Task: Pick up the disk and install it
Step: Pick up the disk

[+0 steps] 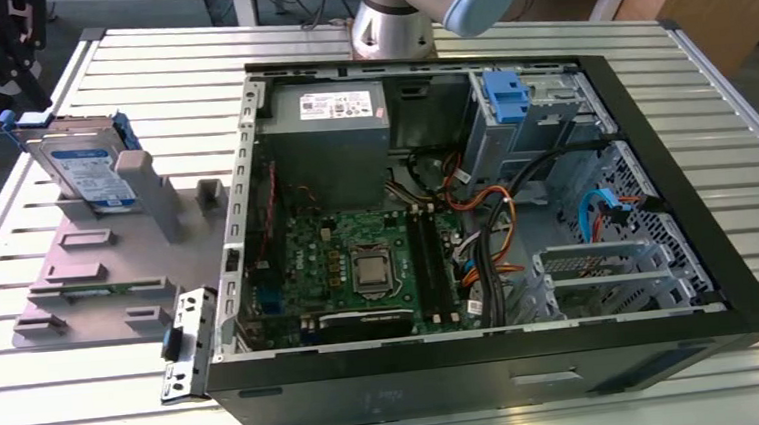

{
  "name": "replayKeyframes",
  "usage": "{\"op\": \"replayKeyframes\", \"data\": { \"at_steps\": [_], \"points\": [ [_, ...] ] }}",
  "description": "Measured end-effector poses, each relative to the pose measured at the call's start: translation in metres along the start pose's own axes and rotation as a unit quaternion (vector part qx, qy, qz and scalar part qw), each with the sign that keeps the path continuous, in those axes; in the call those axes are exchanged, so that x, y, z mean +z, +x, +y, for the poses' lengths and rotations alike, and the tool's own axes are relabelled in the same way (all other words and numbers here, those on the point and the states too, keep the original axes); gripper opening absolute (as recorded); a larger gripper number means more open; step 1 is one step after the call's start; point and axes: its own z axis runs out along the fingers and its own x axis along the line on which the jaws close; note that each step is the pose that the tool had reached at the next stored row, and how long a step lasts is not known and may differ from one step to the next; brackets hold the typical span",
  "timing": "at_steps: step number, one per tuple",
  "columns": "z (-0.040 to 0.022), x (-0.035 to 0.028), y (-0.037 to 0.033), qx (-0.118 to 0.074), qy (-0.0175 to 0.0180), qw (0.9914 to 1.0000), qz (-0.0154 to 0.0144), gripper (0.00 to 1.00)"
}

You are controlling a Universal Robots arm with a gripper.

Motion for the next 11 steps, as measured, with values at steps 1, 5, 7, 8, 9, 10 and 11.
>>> {"op": "replayKeyframes", "data": {
  "at_steps": [1,5,7,8,9,10,11],
  "points": [
    [0.0000,0.0000,0.0000,0.000,0.0000,1.00000,0.0000,0.11],
    [0.0000,0.0000,0.0000,-0.002,0.0000,1.00000,0.0000,0.11],
    [0.0000,0.0000,0.0000,-0.003,0.0000,1.00000,0.0000,0.11],
    [0.0000,0.0000,0.0000,-0.003,0.0000,1.00000,0.0000,0.11],
    [0.0000,0.0000,0.0000,-0.003,0.0000,0.99999,0.0000,0.11],
    [0.0000,0.0000,0.0000,-0.004,-0.0001,0.99999,0.0001,0.11],
    [0.0000,0.0000,0.0000,-0.004,-0.0001,0.99999,0.0001,0.11]
  ]
}}
